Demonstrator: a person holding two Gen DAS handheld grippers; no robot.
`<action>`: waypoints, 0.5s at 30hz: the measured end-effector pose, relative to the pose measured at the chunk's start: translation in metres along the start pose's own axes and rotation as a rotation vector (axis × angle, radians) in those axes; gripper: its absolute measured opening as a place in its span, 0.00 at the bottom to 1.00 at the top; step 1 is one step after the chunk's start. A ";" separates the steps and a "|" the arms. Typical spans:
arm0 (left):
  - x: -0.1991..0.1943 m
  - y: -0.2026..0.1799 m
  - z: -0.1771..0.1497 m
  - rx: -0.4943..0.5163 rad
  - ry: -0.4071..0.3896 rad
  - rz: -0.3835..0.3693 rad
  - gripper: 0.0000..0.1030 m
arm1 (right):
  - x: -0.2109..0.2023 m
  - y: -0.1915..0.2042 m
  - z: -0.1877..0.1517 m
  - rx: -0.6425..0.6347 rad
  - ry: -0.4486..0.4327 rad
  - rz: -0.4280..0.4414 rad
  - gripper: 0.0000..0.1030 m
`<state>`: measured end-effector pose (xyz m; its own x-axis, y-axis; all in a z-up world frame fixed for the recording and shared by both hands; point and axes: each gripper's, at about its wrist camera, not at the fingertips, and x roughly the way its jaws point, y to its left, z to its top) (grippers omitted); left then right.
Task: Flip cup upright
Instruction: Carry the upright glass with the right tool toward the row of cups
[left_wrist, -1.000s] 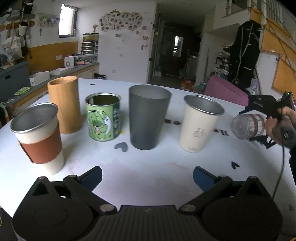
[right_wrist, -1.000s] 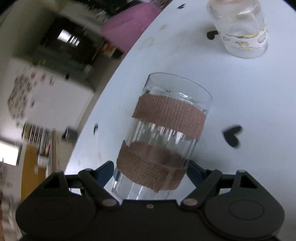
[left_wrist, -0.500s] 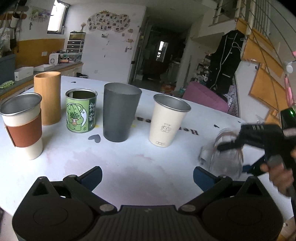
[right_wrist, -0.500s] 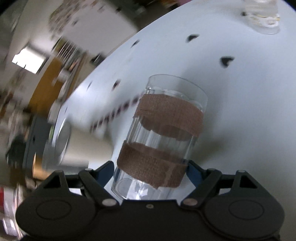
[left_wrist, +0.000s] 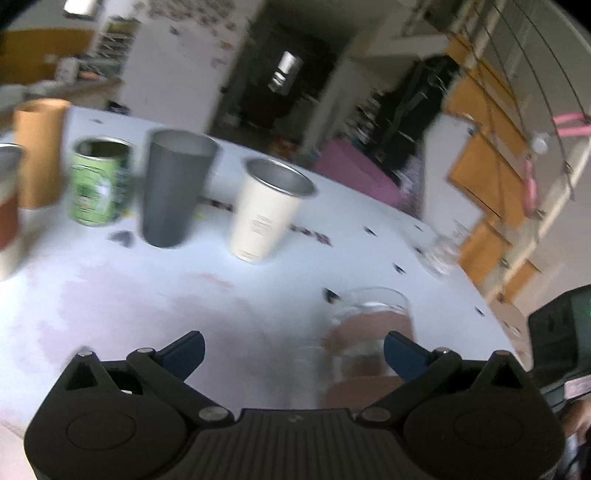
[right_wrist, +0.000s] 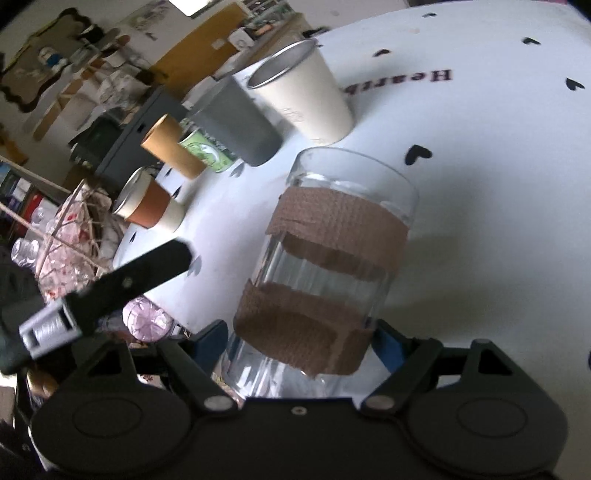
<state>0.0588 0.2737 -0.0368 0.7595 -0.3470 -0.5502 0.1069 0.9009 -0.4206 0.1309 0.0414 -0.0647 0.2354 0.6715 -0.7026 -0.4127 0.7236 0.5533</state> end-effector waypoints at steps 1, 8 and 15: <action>0.006 -0.002 0.003 0.004 0.025 -0.025 0.95 | -0.001 0.000 -0.002 0.001 -0.008 0.003 0.83; 0.046 -0.017 0.026 0.008 0.128 -0.133 0.95 | 0.001 0.005 -0.007 -0.045 -0.055 0.010 0.82; 0.079 -0.026 0.033 0.018 0.227 -0.150 0.95 | 0.000 0.017 -0.011 -0.104 -0.068 -0.010 0.82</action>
<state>0.1373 0.2311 -0.0453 0.5714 -0.5249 -0.6309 0.2205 0.8386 -0.4981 0.1148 0.0523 -0.0604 0.2974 0.6760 -0.6742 -0.4983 0.7123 0.4944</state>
